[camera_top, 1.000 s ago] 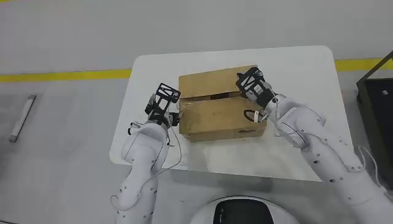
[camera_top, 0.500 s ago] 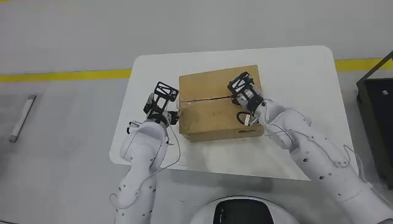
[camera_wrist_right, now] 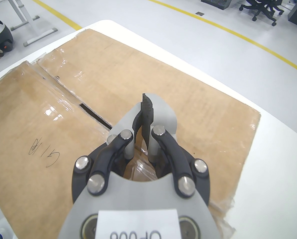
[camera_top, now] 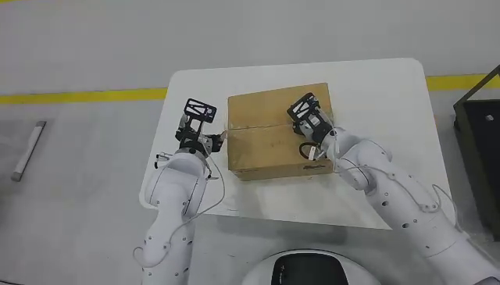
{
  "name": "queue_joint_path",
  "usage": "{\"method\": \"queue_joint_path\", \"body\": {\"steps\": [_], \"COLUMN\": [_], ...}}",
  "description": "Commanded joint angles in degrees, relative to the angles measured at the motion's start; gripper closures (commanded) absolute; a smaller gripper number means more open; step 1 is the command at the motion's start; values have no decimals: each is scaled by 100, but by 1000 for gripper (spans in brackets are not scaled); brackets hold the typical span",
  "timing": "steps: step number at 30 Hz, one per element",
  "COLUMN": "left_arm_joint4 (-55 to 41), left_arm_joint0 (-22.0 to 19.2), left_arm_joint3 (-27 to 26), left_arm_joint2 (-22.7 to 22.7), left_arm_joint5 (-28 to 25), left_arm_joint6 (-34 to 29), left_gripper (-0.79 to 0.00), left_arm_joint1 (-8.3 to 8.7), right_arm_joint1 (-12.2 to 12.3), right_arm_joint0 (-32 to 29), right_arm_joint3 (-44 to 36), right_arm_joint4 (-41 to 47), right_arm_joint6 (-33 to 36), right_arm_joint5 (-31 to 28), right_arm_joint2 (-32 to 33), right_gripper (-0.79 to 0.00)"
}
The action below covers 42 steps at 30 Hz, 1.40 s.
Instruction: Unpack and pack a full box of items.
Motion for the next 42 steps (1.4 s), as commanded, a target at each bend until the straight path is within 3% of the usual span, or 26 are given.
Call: {"method": "queue_joint_path", "body": {"steps": [1,7,14,21,42], "left_arm_joint4": [0,9,627,571,-171], "left_arm_joint0": [0,66,249,382,-34], "left_arm_joint3": [1,41,508,971,1754], "left_arm_joint2": [1,-48,-106,-147,2], "left_arm_joint5": [-2,90,66,194,412], "left_arm_joint6": [0,182,812,1152,1844], "left_gripper": [-785,-785,-785,-785,-785], "left_arm_joint1": [0,7,74,89,58], "right_arm_joint1": [-10,-35,-63,-86,-162], "right_arm_joint0": [-11,-14,-29,-85,-93], "right_arm_joint3": [11,41,44,19,13], "right_arm_joint4": [80,44,13,67,-20], "right_arm_joint6": [18,12,17,78,178], "right_arm_joint5": [-36,-44,-43,-30,-100], "right_arm_joint2": [12,29,50,106,122], "right_gripper": [0,0,0,0,0]}}
